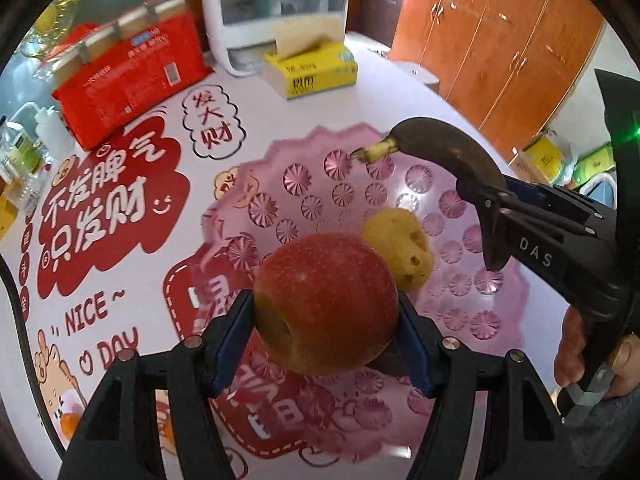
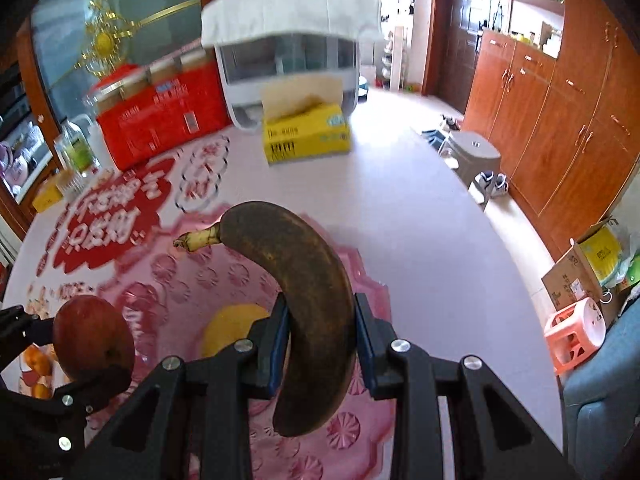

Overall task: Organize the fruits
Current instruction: 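Carry apple and banana into the pink bowl and release both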

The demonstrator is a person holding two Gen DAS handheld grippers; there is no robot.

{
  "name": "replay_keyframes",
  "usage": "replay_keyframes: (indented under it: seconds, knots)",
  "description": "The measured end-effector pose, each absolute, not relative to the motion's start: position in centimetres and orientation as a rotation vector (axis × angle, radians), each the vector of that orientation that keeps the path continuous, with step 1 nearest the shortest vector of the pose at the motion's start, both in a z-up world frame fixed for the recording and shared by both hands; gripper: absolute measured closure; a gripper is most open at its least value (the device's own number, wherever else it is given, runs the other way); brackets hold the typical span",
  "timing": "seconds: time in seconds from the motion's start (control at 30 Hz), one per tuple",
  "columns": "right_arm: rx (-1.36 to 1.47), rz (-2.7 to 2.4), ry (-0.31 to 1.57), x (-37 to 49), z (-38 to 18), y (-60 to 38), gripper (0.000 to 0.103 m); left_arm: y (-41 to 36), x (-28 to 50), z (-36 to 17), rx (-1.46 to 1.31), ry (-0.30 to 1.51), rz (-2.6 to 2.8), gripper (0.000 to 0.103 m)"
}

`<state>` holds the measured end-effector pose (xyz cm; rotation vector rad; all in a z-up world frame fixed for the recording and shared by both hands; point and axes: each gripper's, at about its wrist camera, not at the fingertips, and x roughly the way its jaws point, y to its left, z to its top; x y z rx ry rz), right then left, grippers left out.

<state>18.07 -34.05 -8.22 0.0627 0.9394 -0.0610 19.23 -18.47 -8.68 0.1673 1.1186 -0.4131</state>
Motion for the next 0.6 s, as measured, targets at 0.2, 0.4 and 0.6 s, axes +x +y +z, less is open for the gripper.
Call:
replay_keyframes:
  seconds: [0.2, 0.4, 0.6]
  knots:
    - [0.06, -0.061, 1.005, 19.2, -11.0, -33.9, 0.072, -18.9, 20.7, -11.0, 0.169, 1.17, -0.429, 0.037]
    - [0.028, -0.052, 1.032, 19.9, -12.1, -33.4, 0.071, -18.5, 21.7, -11.9, 0.155, 1.193, -0.421, 0.037]
    - [-0.016, -0.05, 1.054, 20.2, -12.5, -32.4, 0.07, -17.5, 22.5, -12.7, 0.109, 1.263, -0.4, 0.035]
